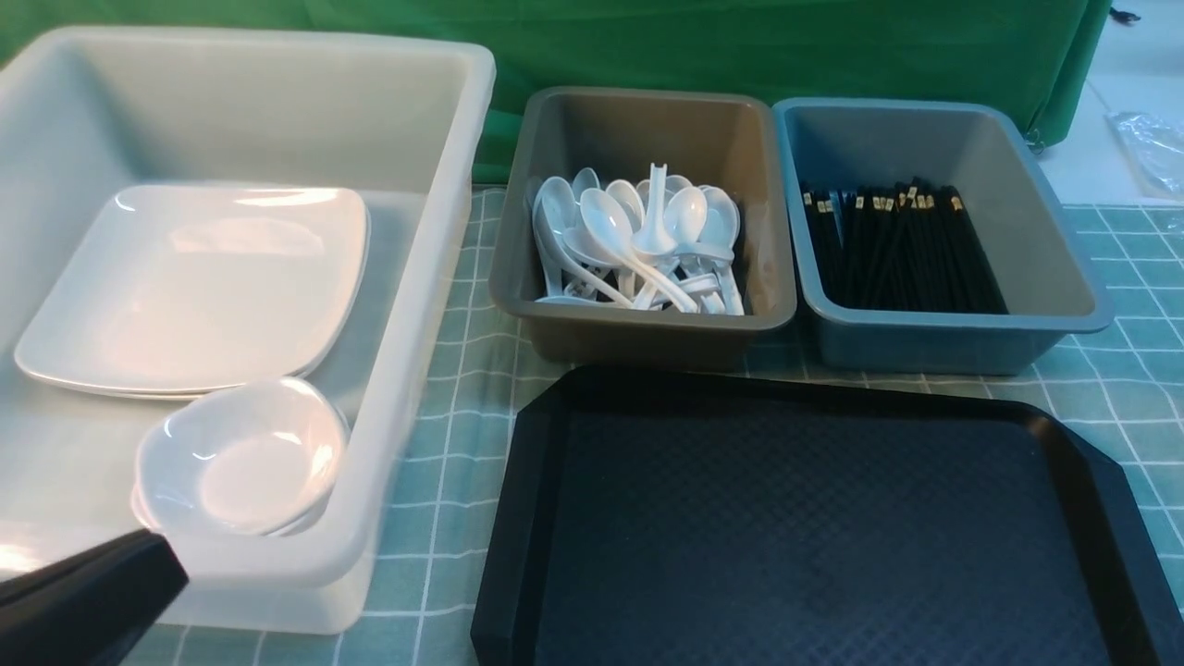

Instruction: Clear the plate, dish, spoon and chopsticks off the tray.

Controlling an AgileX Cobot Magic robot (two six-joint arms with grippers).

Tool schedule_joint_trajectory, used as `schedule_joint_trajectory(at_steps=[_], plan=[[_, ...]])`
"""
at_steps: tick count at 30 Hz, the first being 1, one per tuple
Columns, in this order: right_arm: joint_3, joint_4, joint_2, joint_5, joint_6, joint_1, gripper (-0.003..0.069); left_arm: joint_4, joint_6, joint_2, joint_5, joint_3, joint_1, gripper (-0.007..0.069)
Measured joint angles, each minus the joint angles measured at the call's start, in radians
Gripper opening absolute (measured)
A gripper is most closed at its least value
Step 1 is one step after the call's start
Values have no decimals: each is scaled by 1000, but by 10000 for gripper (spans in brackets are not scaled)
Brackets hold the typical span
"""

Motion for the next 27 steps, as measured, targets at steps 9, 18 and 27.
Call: schedule_joint_trajectory(at_steps=[9,18,27], plan=[[0,0,0,-1,0,0,85,-37,0,0,-18,0,0,10],[0,0,0,-1,0,0,91,16,37,0,-17,0,0,11],[0,0,0,-1,0,0,108,194,132,0,-17,0,0,11]])
